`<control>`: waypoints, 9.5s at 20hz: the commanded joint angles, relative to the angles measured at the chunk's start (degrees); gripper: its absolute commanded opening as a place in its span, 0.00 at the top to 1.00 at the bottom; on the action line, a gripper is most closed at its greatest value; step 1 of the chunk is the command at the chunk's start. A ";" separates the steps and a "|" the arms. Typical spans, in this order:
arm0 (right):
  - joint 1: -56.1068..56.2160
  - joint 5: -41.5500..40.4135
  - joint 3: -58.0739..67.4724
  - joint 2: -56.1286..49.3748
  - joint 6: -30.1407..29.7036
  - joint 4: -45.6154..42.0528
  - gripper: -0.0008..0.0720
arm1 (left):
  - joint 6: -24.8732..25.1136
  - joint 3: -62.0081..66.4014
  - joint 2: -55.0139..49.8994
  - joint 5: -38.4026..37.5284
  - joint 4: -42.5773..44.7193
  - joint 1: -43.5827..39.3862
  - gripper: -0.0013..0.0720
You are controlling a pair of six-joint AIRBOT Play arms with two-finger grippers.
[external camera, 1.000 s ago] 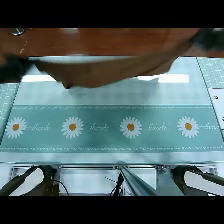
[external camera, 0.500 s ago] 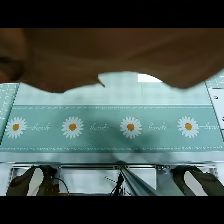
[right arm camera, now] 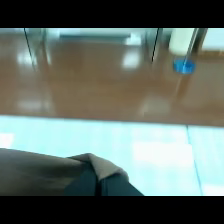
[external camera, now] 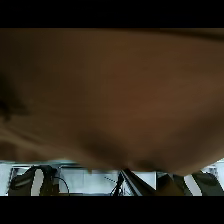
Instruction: Fold the shirts.
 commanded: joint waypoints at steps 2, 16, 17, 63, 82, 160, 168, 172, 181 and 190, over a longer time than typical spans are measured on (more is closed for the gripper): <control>0.02 -4.28 -13.77 0.20 0.50 0.22 0.94 | -1.84 -15.34 -2.05 -0.13 -2.45 -1.40 0.96; 0.02 -40.06 -26.01 -49.27 -8.02 20.13 0.94 | -9.46 -13.07 -59.30 23.47 -10.03 -18.18 0.96; 0.02 -40.72 -22.84 -53.59 -7.63 21.31 0.94 | -10.25 -11.43 -62.10 23.54 -11.30 -18.80 0.95; -11.02 -23.37 -56.33 -31.89 -19.12 30.75 0.12 | -2.38 -64.08 -39.30 -9.44 -15.65 -0.20 0.02; -23.71 -16.76 -70.97 -37.35 -12.41 15.58 0.13 | 2.49 -67.41 -39.34 3.41 -25.14 -14.71 0.95; -7.74 -13.60 -52.89 -16.72 -16.02 25.46 0.94 | -1.66 -17.35 -60.57 17.18 -20.09 -52.46 0.96; -7.72 -12.26 -57.88 -1.16 -10.10 25.70 0.94 | -3.45 -0.94 -82.84 14.10 -34.18 -66.36 0.95; -7.72 -11.89 -57.88 -1.25 -10.10 26.36 0.94 | -1.60 -0.96 -87.06 12.85 -38.03 -72.89 0.95; -1.99 -15.98 -57.83 -1.29 -9.22 31.61 0.94 | -0.48 -1.92 -75.56 2.67 -35.06 -49.29 0.96; 35.54 -41.11 -39.12 -35.10 -6.12 31.41 0.94 | -7.93 -34.91 -26.08 5.81 -17.84 -23.52 0.96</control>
